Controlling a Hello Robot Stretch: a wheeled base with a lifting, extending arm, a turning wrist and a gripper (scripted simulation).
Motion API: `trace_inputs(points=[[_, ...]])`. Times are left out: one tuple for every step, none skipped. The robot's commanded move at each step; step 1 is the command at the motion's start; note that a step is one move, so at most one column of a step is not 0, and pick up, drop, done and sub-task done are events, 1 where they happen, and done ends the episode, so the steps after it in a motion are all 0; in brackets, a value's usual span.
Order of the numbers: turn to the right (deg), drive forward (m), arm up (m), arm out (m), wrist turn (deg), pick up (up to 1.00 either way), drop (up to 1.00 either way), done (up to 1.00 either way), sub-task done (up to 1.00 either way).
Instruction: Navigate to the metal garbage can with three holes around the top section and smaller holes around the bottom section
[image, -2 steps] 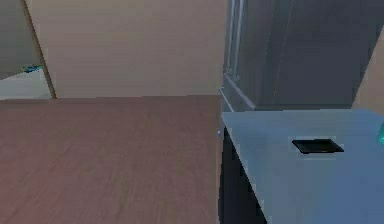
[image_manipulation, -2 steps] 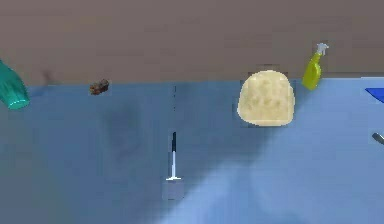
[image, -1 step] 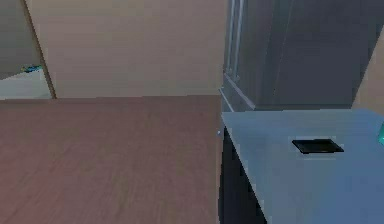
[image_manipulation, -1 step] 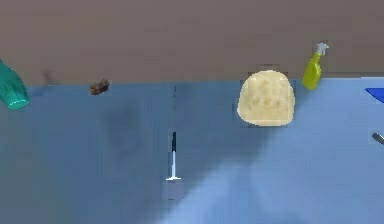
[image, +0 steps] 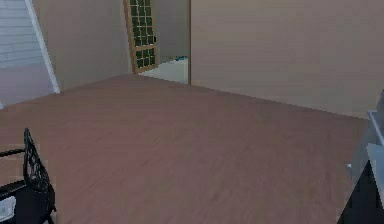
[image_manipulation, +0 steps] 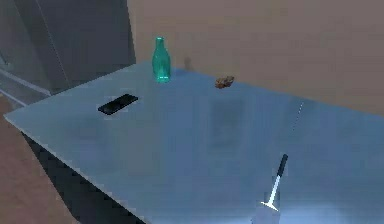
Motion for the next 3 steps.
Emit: trace_inputs(points=[[0.0, 0.35, 0.00, 0.00, 0.0, 0.00, 0.00, 0.00, 0.00], [-27.0, 0.00, 0.00, 0.00, 0.0, 0.00, 0.00, 0.00, 0.00], [0.0, 1.00, 0.00, 0.00, 0.0, 0.00, 0.00, 0.00, 0.00]])
